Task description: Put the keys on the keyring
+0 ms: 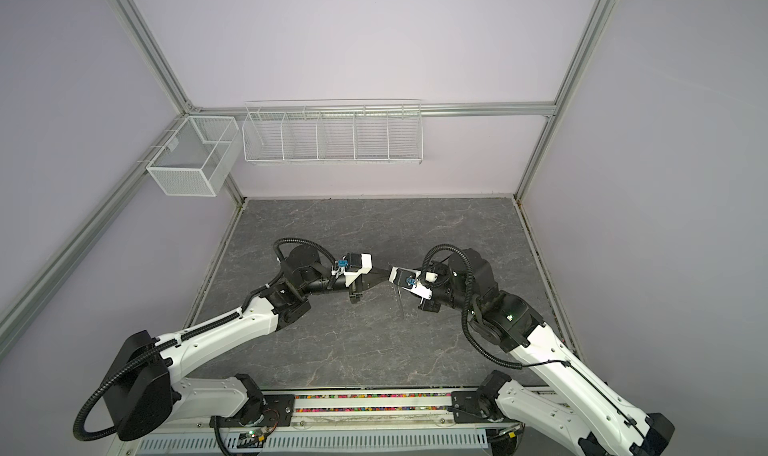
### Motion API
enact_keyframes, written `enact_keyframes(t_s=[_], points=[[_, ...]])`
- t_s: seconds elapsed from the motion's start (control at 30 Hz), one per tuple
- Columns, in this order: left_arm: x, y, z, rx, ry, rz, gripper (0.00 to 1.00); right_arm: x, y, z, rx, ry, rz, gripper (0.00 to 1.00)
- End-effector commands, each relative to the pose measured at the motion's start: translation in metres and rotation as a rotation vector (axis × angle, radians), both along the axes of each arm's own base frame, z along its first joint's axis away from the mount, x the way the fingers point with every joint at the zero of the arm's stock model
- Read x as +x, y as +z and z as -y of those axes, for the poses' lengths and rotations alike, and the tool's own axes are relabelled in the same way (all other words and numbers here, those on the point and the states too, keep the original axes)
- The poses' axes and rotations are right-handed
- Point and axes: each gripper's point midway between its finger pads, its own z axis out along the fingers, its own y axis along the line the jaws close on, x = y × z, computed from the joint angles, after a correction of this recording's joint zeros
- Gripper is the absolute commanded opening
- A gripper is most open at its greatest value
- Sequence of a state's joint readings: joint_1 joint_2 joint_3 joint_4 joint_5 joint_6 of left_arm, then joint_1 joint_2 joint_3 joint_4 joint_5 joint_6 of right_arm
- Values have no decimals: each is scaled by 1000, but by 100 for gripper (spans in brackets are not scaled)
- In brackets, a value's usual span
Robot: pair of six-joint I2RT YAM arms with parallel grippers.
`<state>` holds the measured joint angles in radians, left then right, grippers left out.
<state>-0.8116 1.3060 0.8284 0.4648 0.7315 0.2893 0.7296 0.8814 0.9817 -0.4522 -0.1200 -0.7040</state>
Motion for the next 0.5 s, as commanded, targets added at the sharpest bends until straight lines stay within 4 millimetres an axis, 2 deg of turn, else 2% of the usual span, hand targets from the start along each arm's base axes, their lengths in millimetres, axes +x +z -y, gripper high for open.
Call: enact_keyframes(t_s=[0.0, 0.1, 0.47], points=[[-4, 26, -1, -47, -21, 20, 0, 2, -7, 2, -45, -2, 18, 24], [-4, 26, -1, -45, -22, 17, 0, 4, -11, 5, -63, -22, 26, 27], [-4, 25, 0, -35, -33, 2, 0, -3, -9, 1, -59, 27, 56, 20]])
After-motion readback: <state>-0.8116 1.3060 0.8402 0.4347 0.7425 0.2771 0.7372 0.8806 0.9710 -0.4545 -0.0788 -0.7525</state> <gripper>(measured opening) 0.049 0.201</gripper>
